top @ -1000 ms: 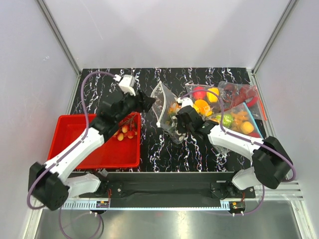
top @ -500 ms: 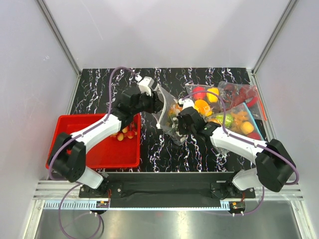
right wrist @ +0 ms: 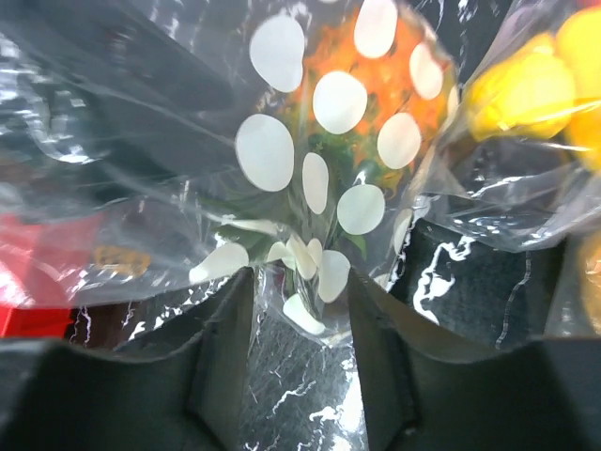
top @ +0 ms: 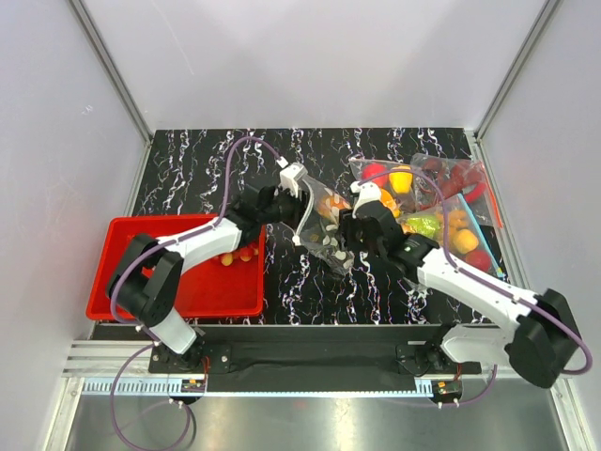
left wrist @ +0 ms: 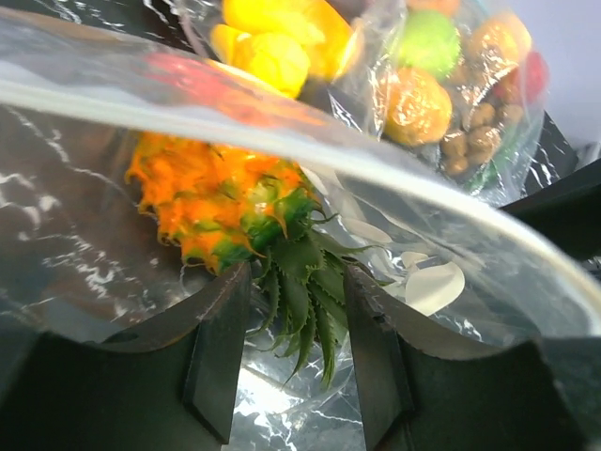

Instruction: Open the zip-top bag and remove the fake food

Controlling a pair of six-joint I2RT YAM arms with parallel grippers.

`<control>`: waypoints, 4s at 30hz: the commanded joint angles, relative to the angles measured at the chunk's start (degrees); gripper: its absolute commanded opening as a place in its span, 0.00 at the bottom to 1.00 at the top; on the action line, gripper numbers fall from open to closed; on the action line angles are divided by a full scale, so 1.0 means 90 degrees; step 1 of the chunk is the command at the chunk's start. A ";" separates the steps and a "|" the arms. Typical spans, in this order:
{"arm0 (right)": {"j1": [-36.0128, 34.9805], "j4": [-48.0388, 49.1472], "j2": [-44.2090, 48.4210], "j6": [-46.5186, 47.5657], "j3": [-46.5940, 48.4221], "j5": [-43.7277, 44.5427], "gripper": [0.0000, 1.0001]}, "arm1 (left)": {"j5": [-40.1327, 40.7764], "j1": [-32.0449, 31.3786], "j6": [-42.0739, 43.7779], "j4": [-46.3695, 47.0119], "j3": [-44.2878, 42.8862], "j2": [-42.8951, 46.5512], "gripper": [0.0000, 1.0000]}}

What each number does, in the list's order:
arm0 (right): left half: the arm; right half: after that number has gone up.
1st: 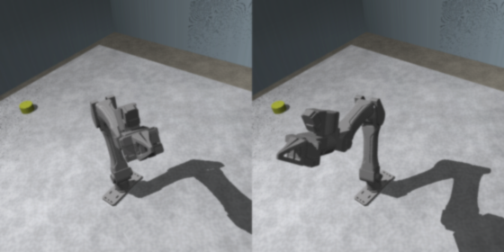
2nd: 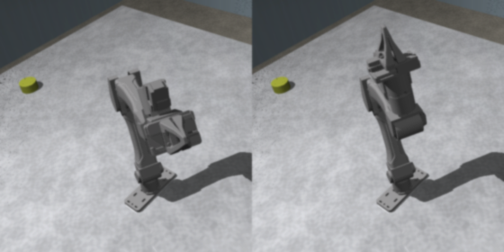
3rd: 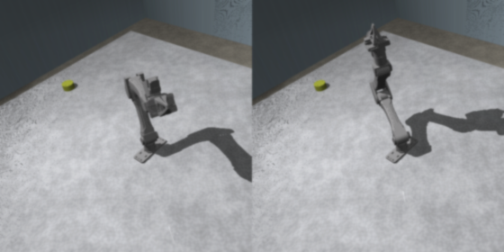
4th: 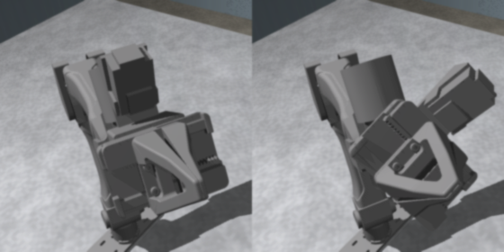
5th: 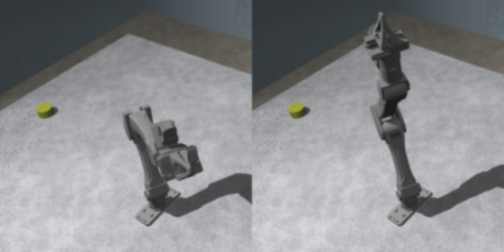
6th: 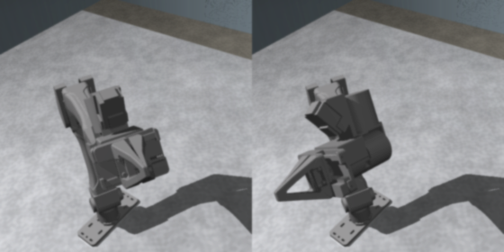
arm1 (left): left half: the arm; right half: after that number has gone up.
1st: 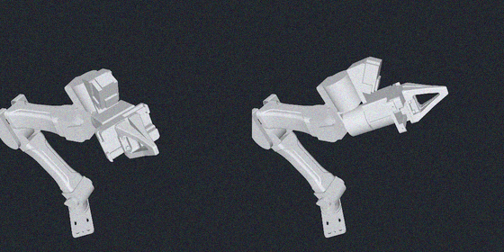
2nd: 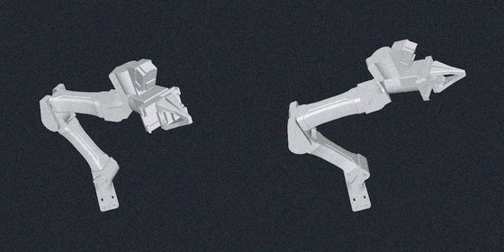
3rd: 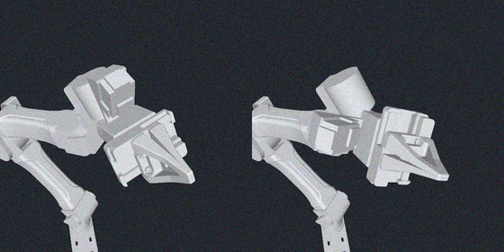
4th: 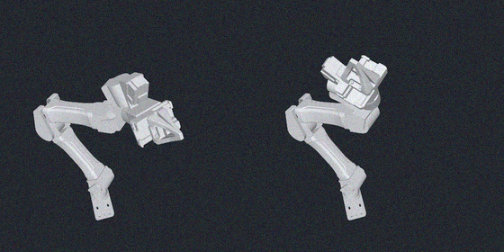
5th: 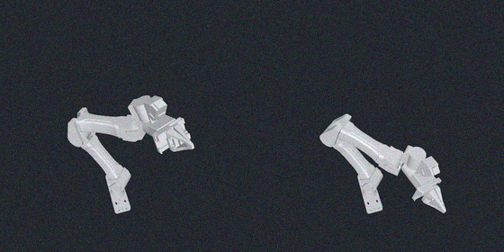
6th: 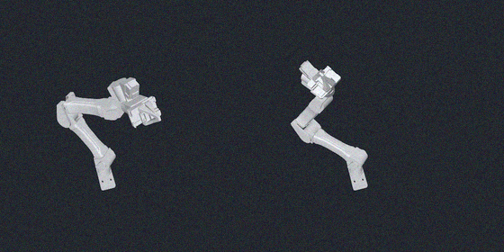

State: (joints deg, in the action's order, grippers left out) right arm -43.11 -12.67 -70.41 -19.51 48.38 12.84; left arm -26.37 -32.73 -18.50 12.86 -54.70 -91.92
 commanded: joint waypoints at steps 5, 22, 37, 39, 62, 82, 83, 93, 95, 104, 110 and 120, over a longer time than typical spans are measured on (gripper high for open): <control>0.0064 -0.0253 0.0607 -0.0010 0.0045 0.0535 0.65 | -0.0868 -0.0006 -0.0170 0.1060 0.0150 -0.0275 0.56; 0.1382 0.1690 0.0040 -0.0791 -0.1352 -0.2139 0.69 | -0.1689 -0.0211 -0.0405 0.1433 0.0101 -0.0665 0.73; 0.1431 0.2316 -0.0419 -0.1055 -0.1792 -0.2823 0.27 | -0.0957 -0.0582 0.0483 0.0017 -0.0163 -0.0793 0.38; 0.1431 0.2140 -0.0341 -0.1007 -0.1743 -0.2716 0.18 | -0.0918 -0.0582 0.0493 -0.0052 -0.0143 -0.0754 0.28; 0.1489 0.0792 0.0724 -0.0713 -0.1655 -0.1896 0.03 | 0.0302 -0.0045 0.0083 -0.0647 0.0179 0.0505 0.00; 0.1587 0.0949 0.0372 -0.0694 -0.1772 -0.1857 0.00 | 0.0139 0.0541 -0.0444 -0.0824 0.0414 0.2410 0.00; 0.1587 0.0958 0.0382 -0.0684 -0.1772 -0.1847 0.00 | 0.0069 0.0560 -0.0473 -0.0853 0.0384 0.2459 0.00; 0.1587 0.1221 -0.0077 -0.0703 -0.1645 -0.1827 0.00 | -0.0683 0.0600 -0.0825 -0.1067 0.0228 0.2947 0.00; 0.1597 0.1280 -0.0145 -0.0733 -0.1606 -0.1866 0.00 | -0.0790 0.0590 -0.0806 -0.1272 0.0218 0.3035 0.00; 0.1685 0.1290 -0.0427 -0.0792 -0.1303 -0.1934 0.00 | -0.1269 0.0629 -0.0854 -0.1322 0.0550 0.3884 0.00; 0.1685 0.1573 -0.0750 -0.0908 -0.1274 -0.2179 0.00 | -0.1503 0.0697 -0.0913 -0.1283 0.0394 0.4188 0.00; 0.1675 0.1651 -0.0673 -0.1026 -0.1001 -0.2481 0.00 | -0.1953 0.0707 -0.1713 0.0005 0.0394 0.3564 0.00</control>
State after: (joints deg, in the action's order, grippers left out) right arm -28.47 0.56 -76.95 -28.16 36.05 -8.21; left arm -40.71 -26.74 -30.11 3.64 -49.69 -58.92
